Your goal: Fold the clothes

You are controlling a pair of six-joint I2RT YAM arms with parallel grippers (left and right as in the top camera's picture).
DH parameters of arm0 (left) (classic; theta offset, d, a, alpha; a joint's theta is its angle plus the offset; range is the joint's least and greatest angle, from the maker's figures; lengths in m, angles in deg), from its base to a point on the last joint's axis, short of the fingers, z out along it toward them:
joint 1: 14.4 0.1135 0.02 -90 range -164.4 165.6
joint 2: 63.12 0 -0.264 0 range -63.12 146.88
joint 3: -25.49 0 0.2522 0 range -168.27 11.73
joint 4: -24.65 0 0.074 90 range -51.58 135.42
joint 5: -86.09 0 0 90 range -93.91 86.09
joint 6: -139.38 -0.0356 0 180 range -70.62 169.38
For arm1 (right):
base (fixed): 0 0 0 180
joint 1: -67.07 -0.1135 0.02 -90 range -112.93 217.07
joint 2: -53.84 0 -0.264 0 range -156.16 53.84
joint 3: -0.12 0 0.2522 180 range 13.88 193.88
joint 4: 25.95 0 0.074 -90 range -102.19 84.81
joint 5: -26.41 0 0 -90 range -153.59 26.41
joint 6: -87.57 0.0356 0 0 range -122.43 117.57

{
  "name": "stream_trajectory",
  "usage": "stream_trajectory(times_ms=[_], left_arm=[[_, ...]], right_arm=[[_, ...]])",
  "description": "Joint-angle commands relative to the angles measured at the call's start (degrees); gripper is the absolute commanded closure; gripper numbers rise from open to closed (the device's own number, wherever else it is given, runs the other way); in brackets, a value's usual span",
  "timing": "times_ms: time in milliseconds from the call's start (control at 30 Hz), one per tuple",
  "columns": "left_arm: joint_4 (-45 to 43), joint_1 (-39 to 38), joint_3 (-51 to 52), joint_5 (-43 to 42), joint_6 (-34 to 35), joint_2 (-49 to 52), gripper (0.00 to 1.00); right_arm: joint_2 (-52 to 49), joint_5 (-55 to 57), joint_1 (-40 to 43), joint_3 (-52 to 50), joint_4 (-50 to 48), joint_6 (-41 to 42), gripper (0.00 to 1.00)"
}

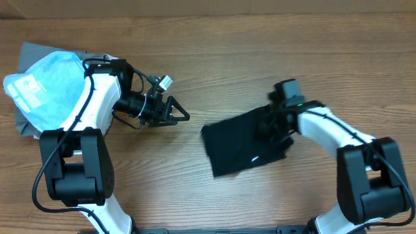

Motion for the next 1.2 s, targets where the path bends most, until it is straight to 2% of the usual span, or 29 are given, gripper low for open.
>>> stream_trajectory(times_ms=[0, 133, 233, 267, 333, 433, 500, 633, 933, 1067, 1167], left_arm=[[0.15, -0.07, -1.22, -1.38, -1.55, 0.26, 0.2], [-1.68, -2.69, -0.92, 4.5, -1.97, 0.28, 0.13], [-7.82, -6.27, 0.92, 6.93, 2.84, 0.28, 0.1], [-11.06, -7.76, 2.05, 7.04, 5.29, 0.28, 0.1], [-19.47, -11.28, 5.22, 11.08, 15.52, 0.31, 0.08], [-28.48, -15.56, 9.88, 17.86, 29.99, 0.35, 0.01], [-31.26, -17.22, 11.78, 17.97, 34.99, 0.37, 0.0], [-32.37, -18.21, 13.29, 20.31, 39.65, 0.39, 0.0], [-44.72, -22.43, 19.93, 15.15, 45.53, 2.95, 0.0], [-48.61, -25.66, 19.93, 8.66, 47.58, 6.54, 0.06], [-49.37, -27.23, 19.93, 8.39, 49.57, 7.96, 0.1]], right_arm=[[-1.99, 3.72, 2.56, 1.31, 0.52, 4.07, 0.96], [-1.95, 2.45, 1.79, 2.12, 1.33, 3.69, 0.96], [-1.95, 2.49, 1.25, 2.12, 2.56, 3.69, 0.96], [-1.95, 2.47, 1.25, 2.12, 2.73, 3.69, 0.96], [-1.95, 2.47, 1.25, 2.12, 2.73, 3.69, 0.96], [-1.95, 2.45, 1.25, 2.12, 3.19, 3.69, 0.96], [-1.95, 2.45, 1.25, 2.12, 4.04, 3.67, 0.96], [-1.95, 2.45, 1.25, 2.12, 4.39, 2.78, 0.96], [-1.95, 2.43, 1.25, 2.12, 4.22, 2.78, 0.96], [-1.95, 2.43, 1.27, 2.12, 4.17, 2.78, 0.96], [-1.95, 2.43, 1.25, 2.12, 4.24, 2.78, 0.96]])
